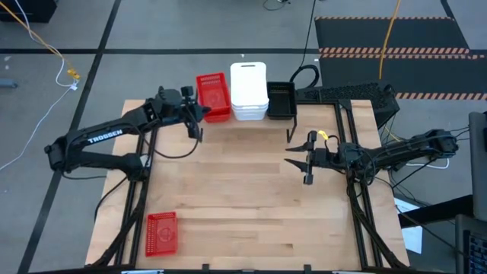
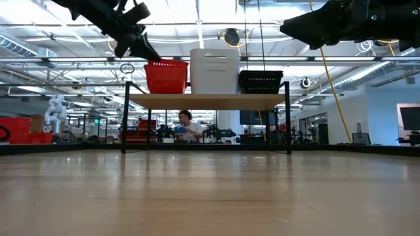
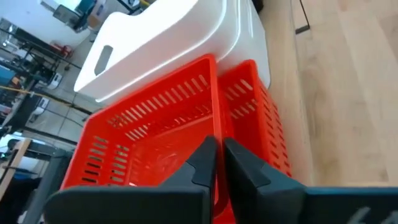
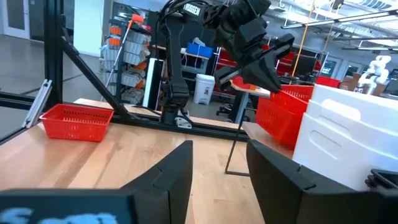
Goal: Stack baskets on shelf by color
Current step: Stack the right red bin on the red bin on the shelf
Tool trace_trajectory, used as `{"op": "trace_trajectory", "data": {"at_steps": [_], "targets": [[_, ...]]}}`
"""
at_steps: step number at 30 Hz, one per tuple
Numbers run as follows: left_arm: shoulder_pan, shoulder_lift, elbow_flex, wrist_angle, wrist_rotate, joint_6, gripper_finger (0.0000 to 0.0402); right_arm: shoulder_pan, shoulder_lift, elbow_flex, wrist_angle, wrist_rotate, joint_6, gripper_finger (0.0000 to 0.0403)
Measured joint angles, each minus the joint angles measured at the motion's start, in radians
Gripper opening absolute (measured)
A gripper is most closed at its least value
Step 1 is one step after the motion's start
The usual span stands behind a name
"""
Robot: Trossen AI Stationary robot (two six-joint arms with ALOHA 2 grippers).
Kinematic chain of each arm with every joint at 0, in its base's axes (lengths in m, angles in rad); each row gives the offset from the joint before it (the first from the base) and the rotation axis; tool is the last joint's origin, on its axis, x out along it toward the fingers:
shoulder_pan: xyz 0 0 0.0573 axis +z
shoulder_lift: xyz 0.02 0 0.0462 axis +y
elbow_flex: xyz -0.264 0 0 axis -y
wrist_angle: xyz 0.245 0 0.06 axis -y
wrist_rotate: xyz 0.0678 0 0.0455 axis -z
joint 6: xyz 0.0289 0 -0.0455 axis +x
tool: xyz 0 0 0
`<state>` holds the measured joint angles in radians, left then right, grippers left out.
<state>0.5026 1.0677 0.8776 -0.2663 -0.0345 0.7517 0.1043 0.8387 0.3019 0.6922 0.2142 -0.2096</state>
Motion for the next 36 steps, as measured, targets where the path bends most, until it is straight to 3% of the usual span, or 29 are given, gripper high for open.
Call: {"op": "trace_trajectory", "data": {"at_steps": [8, 12, 18, 24, 27, 31, 36], "targets": [[0.0, -0.065, 0.0, 0.006, 0.002, 0.01, 0.0028, 0.0, 0.0, 0.0, 0.0, 0.0, -0.001, 0.0144], [0.001, -0.091, 0.0, -0.006, 0.06, 0.002, 0.0005, 0.0, 0.0, 0.0, 0.0, 0.0, -0.002, 0.0144], [0.0, -0.098, 0.0, -0.048, 0.117, -0.02, 0.001, 0.0, 0.0, 0.0, 0.0, 0.0, -0.001, 0.0144], [0.0, -0.117, 0.0, -0.016, 0.113, -0.109, 0.0006, 0.0, 0.0, 0.0, 0.0, 0.0, -0.001, 0.0144], [-0.001, -0.154, 0.0, 0.007, 0.055, -0.157, 0.0031, 0.0, 0.0, 0.0, -0.004, 0.0, -0.001, 0.0144], [0.019, -0.172, 0.0, 0.076, -0.186, -0.301, 0.0085, 0.0, 0.0, 0.0, -0.006, 0.024, 0.005, 0.0144], [0.115, -0.099, 0.0, 0.164, -0.222, -0.483, 0.0157, 0.0, 0.021, 0.001, 0.043, 0.052, 0.02, 0.0144]]}}
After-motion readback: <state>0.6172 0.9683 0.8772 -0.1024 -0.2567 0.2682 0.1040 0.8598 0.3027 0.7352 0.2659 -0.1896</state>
